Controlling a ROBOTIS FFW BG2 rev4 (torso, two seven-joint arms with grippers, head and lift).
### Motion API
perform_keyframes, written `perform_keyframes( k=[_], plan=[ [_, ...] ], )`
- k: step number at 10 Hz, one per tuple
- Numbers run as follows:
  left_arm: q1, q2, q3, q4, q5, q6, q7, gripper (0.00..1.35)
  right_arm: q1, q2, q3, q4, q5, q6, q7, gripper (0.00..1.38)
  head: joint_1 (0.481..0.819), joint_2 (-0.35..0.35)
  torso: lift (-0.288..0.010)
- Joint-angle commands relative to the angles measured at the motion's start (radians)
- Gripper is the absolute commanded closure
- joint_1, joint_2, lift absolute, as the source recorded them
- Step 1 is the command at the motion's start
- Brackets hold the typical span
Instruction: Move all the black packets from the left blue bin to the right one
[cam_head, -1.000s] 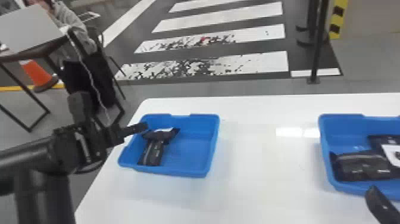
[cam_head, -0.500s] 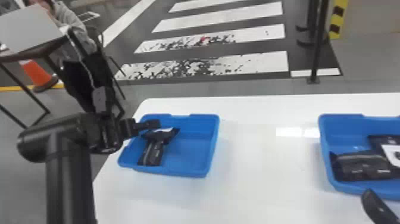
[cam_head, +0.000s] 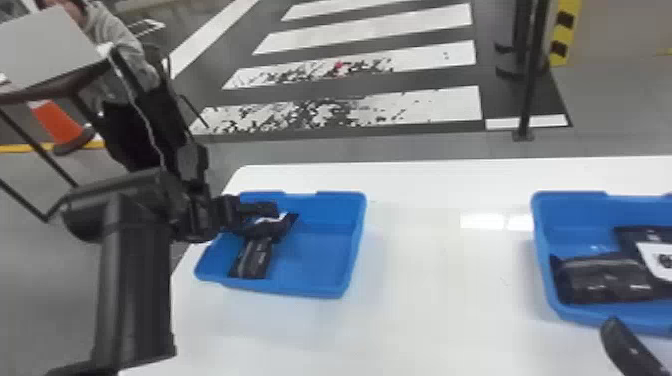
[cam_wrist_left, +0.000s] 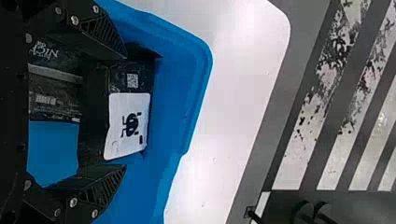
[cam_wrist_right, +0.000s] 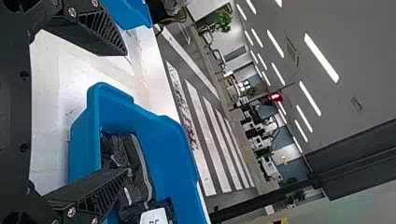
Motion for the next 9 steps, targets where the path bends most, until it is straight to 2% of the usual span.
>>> perform_keyframes(
  k=[1,4,5,6,8,9],
  plan=[
    [-0.024,0.000,-0.010,0.041,-0.029,0.012,0.006,0.22,0.000,0.000,0.000,0.002,-0.004,0.000,0.001,0.14,0.695,0.336,-0.154],
    [-0.088,0.000,-0.022,0.134,-0.033,0.022,0.058,0.24,0.000,-0.002,0.000,0.015,-0.020,0.005,0.005,0.14,0.695,0.347,-0.154],
    [-0.113,0.000,-0.026,0.173,-0.049,0.019,0.063,0.45,-0.005,-0.003,0.000,0.017,-0.022,0.005,0.007,0.15,0.695,0.349,-0.154],
    [-0.115,-0.002,-0.030,0.178,-0.053,0.007,0.078,0.78,-0.005,-0.005,0.000,0.020,-0.026,0.005,0.008,0.15,0.695,0.348,-0.154],
    [-0.095,-0.005,-0.034,0.181,-0.051,-0.050,0.083,0.82,-0.005,-0.006,0.000,0.022,-0.032,0.005,0.011,0.15,0.695,0.350,-0.154],
    [-0.078,-0.003,-0.046,0.178,-0.047,-0.091,0.075,1.27,-0.003,-0.006,-0.002,0.022,-0.036,0.005,0.011,0.15,0.695,0.350,-0.154]
  ],
)
